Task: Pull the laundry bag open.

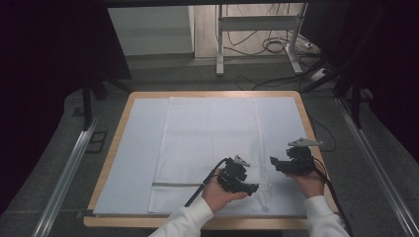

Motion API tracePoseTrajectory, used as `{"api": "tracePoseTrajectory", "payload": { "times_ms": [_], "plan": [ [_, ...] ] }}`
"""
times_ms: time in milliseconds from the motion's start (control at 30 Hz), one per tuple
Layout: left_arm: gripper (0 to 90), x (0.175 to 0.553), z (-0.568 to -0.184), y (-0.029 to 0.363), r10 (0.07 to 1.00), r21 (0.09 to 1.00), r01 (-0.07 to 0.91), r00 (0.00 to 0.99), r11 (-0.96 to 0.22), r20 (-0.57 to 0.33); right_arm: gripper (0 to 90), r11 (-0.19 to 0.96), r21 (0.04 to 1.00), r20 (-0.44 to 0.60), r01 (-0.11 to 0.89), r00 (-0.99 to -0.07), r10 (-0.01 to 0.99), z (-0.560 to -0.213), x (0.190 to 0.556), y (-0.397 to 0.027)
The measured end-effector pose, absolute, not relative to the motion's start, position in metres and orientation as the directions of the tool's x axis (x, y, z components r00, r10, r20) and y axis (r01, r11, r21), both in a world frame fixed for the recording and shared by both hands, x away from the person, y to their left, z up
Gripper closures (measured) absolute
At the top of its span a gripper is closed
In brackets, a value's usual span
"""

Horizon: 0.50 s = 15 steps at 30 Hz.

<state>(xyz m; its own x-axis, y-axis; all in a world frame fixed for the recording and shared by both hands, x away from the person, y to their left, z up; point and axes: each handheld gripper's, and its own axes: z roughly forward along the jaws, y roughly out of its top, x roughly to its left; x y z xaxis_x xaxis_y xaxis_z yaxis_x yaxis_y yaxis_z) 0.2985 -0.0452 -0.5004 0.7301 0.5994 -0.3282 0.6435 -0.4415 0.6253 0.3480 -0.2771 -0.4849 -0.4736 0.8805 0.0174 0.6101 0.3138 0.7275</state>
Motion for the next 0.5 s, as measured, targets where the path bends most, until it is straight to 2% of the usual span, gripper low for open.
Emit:
{"api": "tracePoseTrajectory", "payload": {
  "times_ms": [500],
  "plan": [
    [43.9,0.3047,-0.5086,-0.0541,0.587,0.583,0.682,0.711,-0.441,-0.387,26.8,0.313,0.729,0.016,0.609,-0.472,0.881,-0.4842,0.3480,-0.2782]
  ]
}}
